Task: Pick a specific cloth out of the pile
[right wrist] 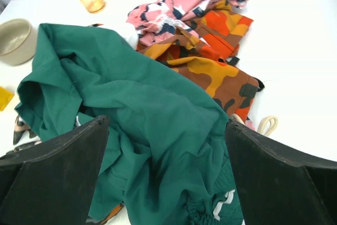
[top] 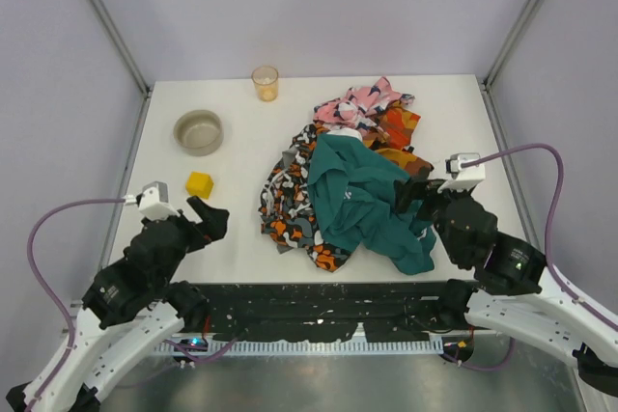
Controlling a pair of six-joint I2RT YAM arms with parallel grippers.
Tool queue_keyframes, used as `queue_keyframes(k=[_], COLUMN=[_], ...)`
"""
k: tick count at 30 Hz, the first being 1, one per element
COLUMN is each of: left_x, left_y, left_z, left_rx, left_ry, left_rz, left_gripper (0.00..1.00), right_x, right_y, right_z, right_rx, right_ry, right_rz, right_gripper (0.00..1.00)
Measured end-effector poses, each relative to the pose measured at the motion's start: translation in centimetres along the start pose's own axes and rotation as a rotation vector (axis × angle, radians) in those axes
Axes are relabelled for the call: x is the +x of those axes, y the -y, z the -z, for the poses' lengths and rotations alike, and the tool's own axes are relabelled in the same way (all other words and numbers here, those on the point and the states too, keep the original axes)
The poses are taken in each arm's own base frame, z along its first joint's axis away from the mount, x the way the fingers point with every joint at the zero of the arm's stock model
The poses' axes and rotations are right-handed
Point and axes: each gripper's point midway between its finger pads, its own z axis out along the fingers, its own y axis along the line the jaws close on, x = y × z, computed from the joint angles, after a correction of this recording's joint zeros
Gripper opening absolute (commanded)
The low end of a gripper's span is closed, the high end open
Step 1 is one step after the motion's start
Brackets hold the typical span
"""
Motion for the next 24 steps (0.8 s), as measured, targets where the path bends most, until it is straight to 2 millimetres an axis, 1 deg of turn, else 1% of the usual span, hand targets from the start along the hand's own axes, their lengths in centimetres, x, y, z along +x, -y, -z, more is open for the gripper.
queue_keyframes(k=[4,8,12,13,15,16,18,21,24], left_x=[0.5,1.2,2.4,2.5,2.8,2.9,3.2,3.7,4.2], left_y=[-0.2,-0.6,-0.9,-0.9,-0.9,-0.9,-0.9,-0.9,-1.0], left_z=[-0.4,-0.8,-1.2,-1.2,-1.3,-1.3,-1.4,-1.5,-1.7], left_rx=[-0.015,-0.023,-0.027,-0.026,-0.023,-0.022,-0.016,-0.005,0.001], left_ry=[-0.016,-0.032,-0.063,-0.069,-0.078,-0.081,-0.089,-0.1,-0.111], left_rz=[-0.023,-0.033,-0.048,-0.05,-0.052,-0.052,-0.054,-0.056,-0.063], left_gripper=[1.0,1.0,1.0,1.0,1.0,1.0,1.0,1.0,1.0], right_x=[0.0,-0.4,0.2,0.3,0.2,0.6,1.8,4.7,8.0], right_y=[-1.4,-3.5,-7.1,-8.6,-10.9,-12.2,-14.1,-16.2,-18.1], right_z=[-0.2,-0.4,-0.7,-0.7,-0.7,-0.7,-0.7,-0.9,-1.8], right_rx=[-0.089,-0.198,-0.365,-0.428,-0.525,-0.582,-0.684,-0.813,-0.892], right_ry=[0.013,0.031,-0.016,-0.041,-0.061,-0.076,-0.105,-0.172,-0.266], right_rz=[0.058,0.151,0.294,0.338,0.391,0.422,0.482,0.581,0.665], right_gripper=[0.95,0.95,0.95,0.95,0.95,0.95,0.95,0.95,0.95])
